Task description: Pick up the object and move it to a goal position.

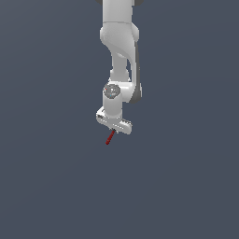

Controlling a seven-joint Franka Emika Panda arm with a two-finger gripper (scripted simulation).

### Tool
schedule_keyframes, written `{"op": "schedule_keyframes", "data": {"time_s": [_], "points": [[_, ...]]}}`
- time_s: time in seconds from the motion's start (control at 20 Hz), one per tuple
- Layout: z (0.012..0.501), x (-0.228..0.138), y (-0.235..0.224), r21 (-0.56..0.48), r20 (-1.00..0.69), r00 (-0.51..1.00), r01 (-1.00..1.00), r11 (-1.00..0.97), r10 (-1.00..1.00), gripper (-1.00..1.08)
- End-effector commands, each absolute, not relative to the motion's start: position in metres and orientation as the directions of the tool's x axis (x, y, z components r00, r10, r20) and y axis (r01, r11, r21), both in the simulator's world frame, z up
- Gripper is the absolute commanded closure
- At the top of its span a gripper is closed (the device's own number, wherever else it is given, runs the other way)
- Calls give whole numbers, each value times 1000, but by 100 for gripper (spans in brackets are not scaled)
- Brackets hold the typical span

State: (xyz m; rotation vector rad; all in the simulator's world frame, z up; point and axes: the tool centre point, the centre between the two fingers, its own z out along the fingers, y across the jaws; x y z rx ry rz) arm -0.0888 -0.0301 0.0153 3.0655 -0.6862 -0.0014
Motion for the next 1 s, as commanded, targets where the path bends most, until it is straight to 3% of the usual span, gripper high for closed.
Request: {"op": "schedule_keyframes", "data": {"time_s": [0.0, 0.4, 0.95], "points": [[23, -87, -33, 0, 0, 904, -427, -904, -427, 108], [71, -78, -54, 0, 0, 904, -427, -904, -427, 108], [176, -57, -99, 0, 0, 904, -427, -904, -427, 108]]}}
